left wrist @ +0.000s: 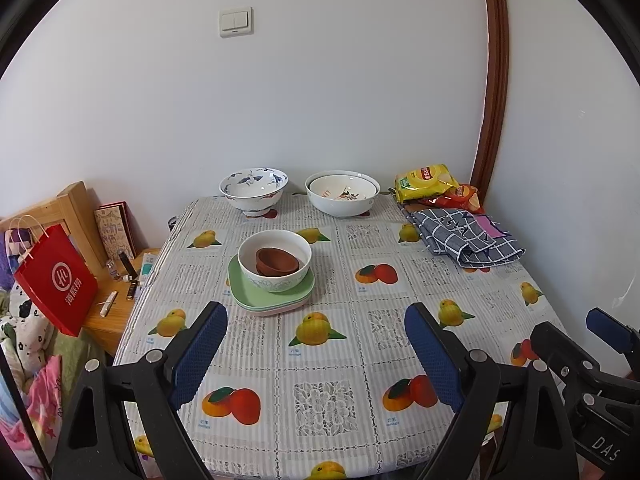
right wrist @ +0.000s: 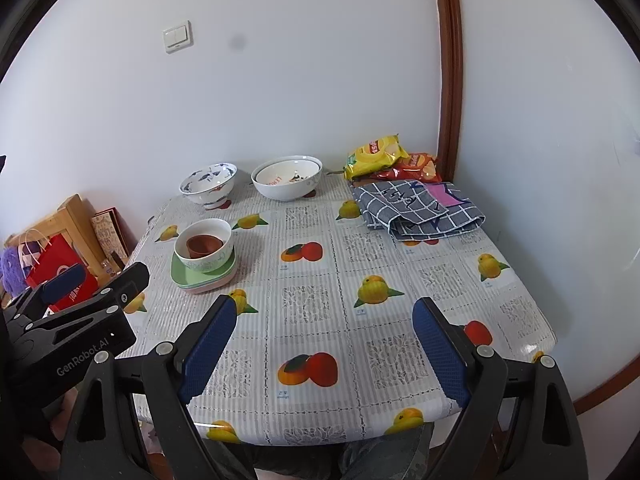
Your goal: Organize plates and bowls
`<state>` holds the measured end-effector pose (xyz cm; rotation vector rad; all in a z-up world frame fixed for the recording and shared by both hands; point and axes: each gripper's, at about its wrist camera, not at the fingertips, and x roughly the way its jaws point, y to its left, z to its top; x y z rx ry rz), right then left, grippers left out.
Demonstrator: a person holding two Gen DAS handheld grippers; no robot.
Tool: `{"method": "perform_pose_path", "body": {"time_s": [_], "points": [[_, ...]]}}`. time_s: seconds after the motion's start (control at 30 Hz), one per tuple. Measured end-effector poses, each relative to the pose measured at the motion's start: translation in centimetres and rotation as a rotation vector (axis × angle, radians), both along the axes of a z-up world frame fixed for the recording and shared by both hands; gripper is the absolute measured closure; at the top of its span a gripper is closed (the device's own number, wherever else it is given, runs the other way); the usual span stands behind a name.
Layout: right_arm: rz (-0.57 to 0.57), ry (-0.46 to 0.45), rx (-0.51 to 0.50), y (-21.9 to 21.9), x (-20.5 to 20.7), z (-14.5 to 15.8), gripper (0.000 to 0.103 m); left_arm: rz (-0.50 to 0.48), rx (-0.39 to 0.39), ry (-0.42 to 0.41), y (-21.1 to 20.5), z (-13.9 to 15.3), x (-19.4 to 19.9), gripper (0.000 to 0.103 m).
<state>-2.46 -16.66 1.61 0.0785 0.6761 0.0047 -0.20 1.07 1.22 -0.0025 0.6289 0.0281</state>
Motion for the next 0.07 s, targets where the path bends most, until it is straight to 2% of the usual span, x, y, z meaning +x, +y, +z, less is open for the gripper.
{"method": "perform_pose_path", "body": {"time_s": [0.07], "points": [[0.004, 0.003, -0.001, 0.09, 0.29, -0.12, 0.014, 0.004, 0.008, -0.001, -0.03, -0.14, 0.30, 0.013]]}}
